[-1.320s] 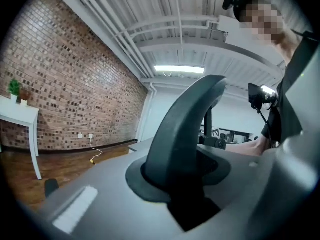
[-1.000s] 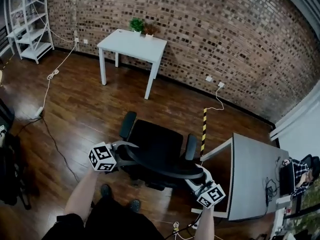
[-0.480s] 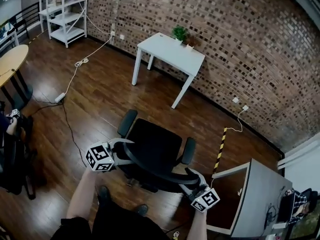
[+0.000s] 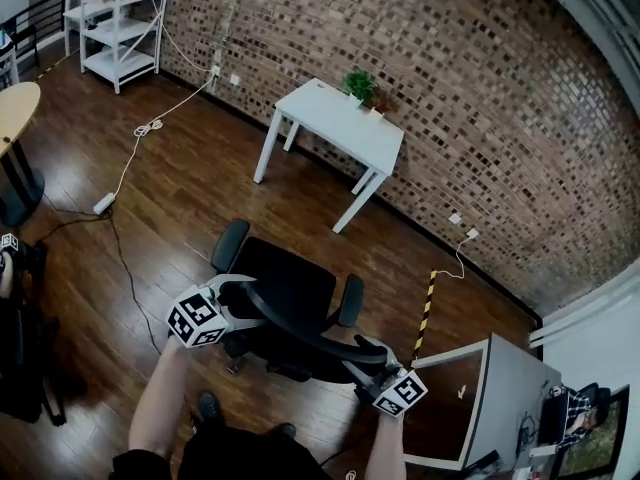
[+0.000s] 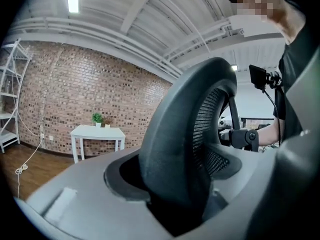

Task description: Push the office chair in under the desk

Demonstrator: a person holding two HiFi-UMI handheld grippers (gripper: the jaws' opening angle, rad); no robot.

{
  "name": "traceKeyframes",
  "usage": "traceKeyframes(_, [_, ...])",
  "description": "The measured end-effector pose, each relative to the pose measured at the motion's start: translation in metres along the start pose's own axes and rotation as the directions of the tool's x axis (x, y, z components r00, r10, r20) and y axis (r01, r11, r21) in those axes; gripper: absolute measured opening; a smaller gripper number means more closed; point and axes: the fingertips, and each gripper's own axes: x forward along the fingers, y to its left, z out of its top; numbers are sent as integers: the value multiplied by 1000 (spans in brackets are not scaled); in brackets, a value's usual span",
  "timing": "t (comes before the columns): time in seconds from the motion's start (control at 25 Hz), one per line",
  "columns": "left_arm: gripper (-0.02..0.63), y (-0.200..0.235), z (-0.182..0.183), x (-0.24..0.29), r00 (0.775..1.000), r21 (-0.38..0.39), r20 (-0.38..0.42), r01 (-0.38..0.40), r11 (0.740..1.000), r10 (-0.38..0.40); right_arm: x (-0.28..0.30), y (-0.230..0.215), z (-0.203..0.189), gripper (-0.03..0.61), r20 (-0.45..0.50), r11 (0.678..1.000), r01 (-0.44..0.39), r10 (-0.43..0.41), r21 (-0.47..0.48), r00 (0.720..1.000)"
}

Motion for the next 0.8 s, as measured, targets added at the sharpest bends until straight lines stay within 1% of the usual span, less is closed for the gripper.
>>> traceKeyframes(0.08, [550,14,9,-6,1000,0,6,-19,1000,19,14,-3,8,258,-1,1000,-5,5,-1,1000])
traceKeyframes(0.12, [552,22,7,-9,1000,0,14,-25,1000,25,22,-5,6,259,-4,1000,-3,3,-4,1000])
traceKeyframes(0.24, [557,57,-24,-24,999,6,37,-23,1000,22,60,-9,-27,261,-8,1000,18,-18,-17,1000])
traceKeyframes(0.32, [560,77,-33,-39,999,6,37,-17,1000,17,84,-5,-38,262,-5,1000,26,-26,-15,1000])
traceKeyframes(0.44, [563,80,-6,-44,999,4,27,-22,1000,22,89,-1,-11,261,-1,1000,20,-20,4,1000])
traceKeyframes(0.52, [568,85,-2,-38,999,4,28,-25,1000,25,90,-5,-5,258,-1,1000,23,-23,5,1000])
traceKeyframes(0.68, [575,118,-38,-46,999,8,40,-7,1000,7,123,-4,-35,258,1,998,61,-61,-22,998])
traceKeyframes(0.8, [580,138,-47,-43,999,-4,43,14,1000,-13,137,-8,-37,256,6,996,84,-84,-33,996])
